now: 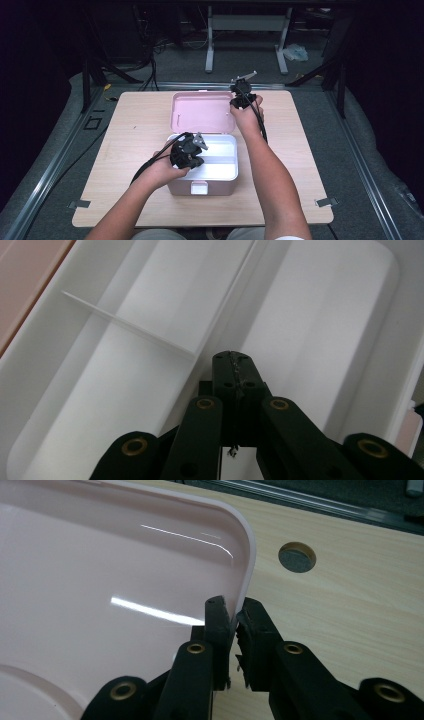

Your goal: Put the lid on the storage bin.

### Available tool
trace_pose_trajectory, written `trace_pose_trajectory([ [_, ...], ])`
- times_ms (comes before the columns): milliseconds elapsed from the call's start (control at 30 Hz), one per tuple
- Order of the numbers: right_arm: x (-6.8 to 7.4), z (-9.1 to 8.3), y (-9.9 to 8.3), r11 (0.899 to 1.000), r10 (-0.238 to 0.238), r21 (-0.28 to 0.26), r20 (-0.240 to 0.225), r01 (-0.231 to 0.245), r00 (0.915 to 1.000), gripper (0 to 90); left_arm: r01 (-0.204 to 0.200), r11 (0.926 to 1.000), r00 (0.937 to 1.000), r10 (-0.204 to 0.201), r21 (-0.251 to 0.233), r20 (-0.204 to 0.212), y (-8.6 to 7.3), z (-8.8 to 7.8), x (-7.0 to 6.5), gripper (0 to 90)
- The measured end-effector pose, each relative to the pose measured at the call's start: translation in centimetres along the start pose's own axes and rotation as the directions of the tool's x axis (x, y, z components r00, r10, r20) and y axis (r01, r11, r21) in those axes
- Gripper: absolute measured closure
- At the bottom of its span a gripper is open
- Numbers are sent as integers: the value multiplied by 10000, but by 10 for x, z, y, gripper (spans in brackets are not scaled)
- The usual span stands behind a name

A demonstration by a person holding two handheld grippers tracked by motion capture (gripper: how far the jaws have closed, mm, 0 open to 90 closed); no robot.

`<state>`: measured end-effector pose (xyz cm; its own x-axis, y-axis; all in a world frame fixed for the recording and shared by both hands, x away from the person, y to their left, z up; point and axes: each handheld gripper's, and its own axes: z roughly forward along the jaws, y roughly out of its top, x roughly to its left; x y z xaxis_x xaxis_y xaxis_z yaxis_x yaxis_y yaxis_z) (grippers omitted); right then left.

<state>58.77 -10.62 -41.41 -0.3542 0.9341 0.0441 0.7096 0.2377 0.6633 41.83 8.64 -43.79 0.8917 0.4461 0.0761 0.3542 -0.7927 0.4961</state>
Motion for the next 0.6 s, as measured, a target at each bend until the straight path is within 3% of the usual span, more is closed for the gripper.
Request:
trace_pose_trajectory([
  [333, 5, -28, 1, 9964, -379, -756, 18, 379, 9993, 843, 3, 10000, 9999, -2, 97, -116, 1, 0, -2, 899],
  [600, 9, -49, -3, 9889, -663, -1330, 28, 661, 9978, 847, 102, 9997, 9999, -104, 217, 77, 3, 0, 2, 899],
])
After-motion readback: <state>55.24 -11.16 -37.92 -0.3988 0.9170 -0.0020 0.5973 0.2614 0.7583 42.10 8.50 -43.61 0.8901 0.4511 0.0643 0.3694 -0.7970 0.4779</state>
